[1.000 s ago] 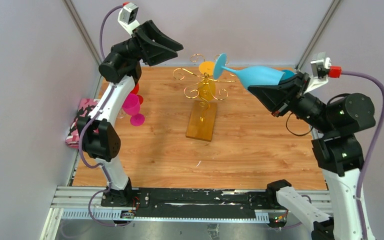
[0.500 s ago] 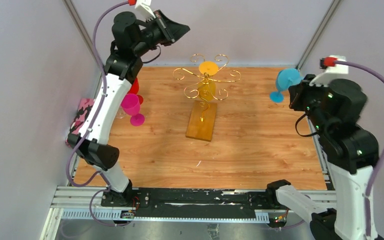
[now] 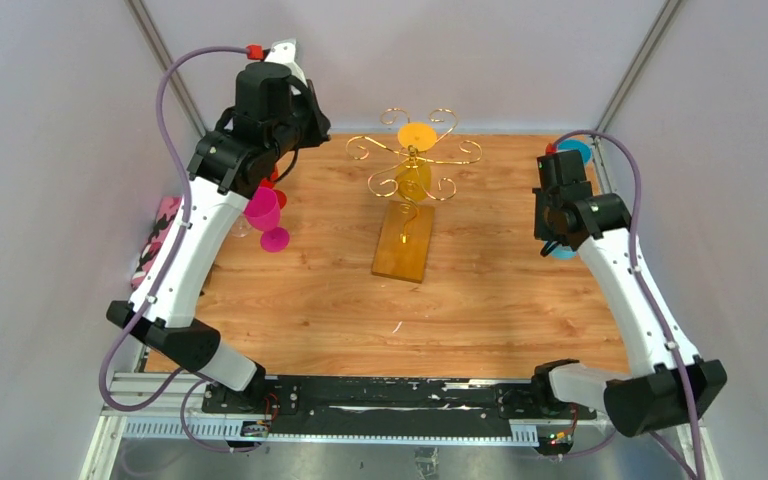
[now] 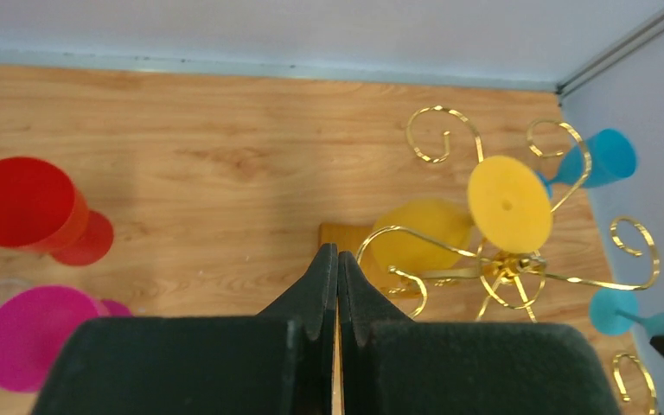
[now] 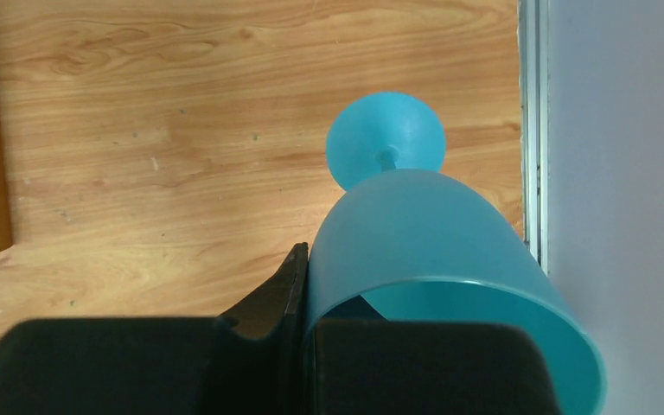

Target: Take the wine glass off the wine glass rack

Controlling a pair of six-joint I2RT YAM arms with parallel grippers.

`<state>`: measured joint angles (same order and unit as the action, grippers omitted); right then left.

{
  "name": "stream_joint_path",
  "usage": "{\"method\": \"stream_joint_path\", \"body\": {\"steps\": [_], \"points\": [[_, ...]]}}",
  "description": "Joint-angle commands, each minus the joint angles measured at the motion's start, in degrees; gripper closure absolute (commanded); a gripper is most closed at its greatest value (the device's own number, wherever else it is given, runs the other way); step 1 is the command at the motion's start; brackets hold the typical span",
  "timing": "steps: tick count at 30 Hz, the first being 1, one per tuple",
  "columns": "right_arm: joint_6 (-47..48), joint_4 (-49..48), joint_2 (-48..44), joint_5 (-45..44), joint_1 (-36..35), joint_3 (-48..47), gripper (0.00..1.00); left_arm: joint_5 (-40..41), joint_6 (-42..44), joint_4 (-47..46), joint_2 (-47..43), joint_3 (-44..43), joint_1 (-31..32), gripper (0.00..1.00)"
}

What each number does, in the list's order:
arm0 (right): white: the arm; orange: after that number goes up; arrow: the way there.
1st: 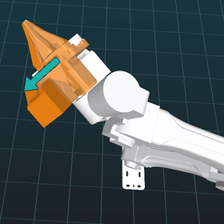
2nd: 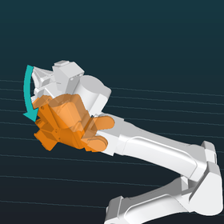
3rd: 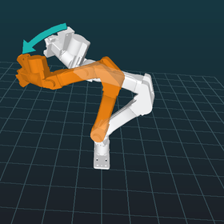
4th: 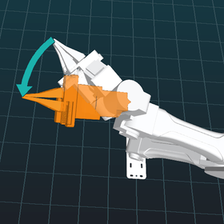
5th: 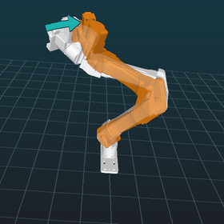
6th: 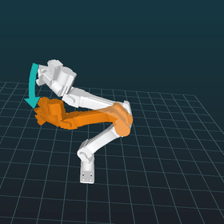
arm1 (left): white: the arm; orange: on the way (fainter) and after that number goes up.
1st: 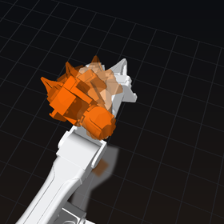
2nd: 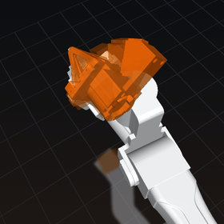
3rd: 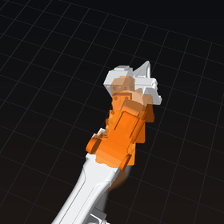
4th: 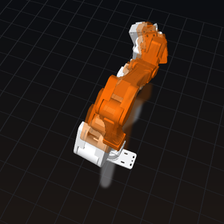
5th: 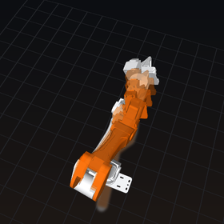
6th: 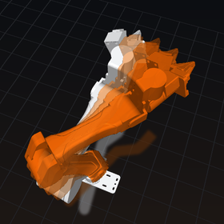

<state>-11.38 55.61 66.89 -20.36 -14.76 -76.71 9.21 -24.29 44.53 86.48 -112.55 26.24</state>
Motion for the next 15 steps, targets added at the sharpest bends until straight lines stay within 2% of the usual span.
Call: {"method": "stream_joint_path", "body": {"steps": [1,7,15], "points": [[-0.1,-7.2,3.6,6.0,6.8,4.8,1.00,4.1,1.8,2.2,-1.7,1.5,0.3,1.00],[-0.1,-12.6,10.0,14.6,18.3,4.9,1.00,3.0,2.3,2.2,0.1,0.7,0.3,1.00],[-0.3,-16.3,19.9,18.0,22.2,0.6,1.00,3.6,3.7,2.2,1.9,-0.6,0.3,1.00]]}}
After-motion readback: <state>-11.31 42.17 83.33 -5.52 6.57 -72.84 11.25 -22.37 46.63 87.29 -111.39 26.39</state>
